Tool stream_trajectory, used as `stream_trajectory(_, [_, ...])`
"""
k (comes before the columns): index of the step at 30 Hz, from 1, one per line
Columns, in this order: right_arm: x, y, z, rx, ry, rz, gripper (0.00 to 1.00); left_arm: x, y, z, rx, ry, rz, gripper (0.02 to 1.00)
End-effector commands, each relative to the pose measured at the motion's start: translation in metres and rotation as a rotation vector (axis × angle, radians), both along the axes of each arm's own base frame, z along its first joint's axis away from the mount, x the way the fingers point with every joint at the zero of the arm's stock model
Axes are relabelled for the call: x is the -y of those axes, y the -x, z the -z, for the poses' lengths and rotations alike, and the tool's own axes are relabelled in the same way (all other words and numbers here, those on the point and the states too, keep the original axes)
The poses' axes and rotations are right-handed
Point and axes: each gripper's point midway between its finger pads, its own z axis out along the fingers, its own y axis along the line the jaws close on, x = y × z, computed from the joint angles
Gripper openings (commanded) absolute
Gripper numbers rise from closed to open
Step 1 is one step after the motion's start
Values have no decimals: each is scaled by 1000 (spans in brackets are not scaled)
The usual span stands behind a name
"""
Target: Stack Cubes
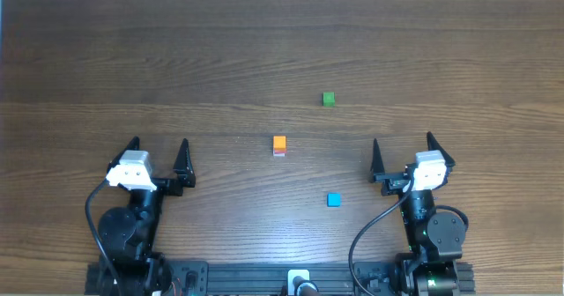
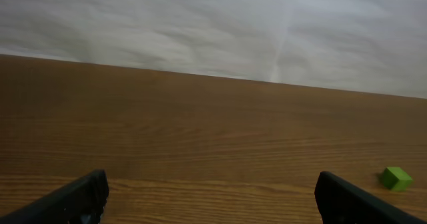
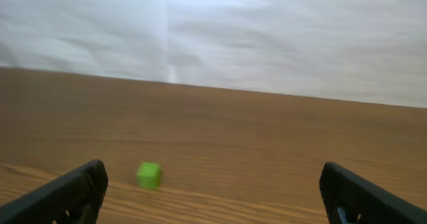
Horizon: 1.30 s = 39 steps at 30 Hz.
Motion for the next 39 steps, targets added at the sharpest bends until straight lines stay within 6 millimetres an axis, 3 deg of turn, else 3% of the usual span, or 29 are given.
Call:
stream_trajectory(1, [-19,4,-8,21,-91,-117,991,1,0,1,2,-14,8,1000])
stream_trajectory(6, [-22,5,-19,12,-120,-133,991,1,0,1,2,-14,8,1000])
stream_trajectory(11, [-25,-3,-55,-89,-120,-143,993,1,0,2,1,-14,8,1000])
stream_trajectory(17, [-32,-41,-90,-351,-128,-155,993,1,0,2,1,-14,8,1000])
stream_trajectory(22, [-42,-82,-93,-628,-190,-151,993,1,0,2,1,-14,8,1000])
stream_trajectory(27, [-72,-112,-60,-942,-175,-147,991,1,0,2,1,-14,8,1000])
stream_trajectory(29, [-85,-120,-40,-1039,-141,-104,993,1,0,2,1,-14,8,1000])
stream_trajectory(30, [-96,-126,-18,-1116,-106,-48,993,1,0,2,1,-14,9,1000])
stream_trajectory(36, [-127,-138,40,-1262,-31,8,991,1,0,2,1,-14,9,1000])
stream_trajectory(39, [-129,-147,69,-1317,-11,56,991,1,0,2,1,-14,8,1000])
